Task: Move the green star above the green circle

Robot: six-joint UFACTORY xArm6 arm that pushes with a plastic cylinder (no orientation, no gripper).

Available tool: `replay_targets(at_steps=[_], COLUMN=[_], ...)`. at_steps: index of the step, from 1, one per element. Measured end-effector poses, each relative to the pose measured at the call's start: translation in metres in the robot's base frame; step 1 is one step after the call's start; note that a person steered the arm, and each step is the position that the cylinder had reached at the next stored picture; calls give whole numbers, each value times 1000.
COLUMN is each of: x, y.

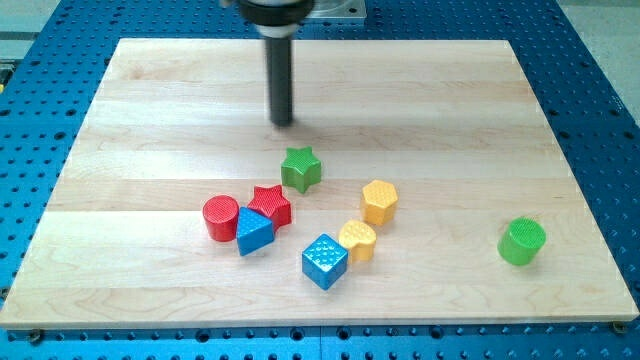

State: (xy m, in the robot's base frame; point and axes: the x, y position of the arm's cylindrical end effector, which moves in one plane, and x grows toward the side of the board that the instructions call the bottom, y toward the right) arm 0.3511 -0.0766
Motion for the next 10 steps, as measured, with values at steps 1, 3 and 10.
replay_targets(at_steps=[1,3,10], x=[9,41,105], y=[-45,-45,21])
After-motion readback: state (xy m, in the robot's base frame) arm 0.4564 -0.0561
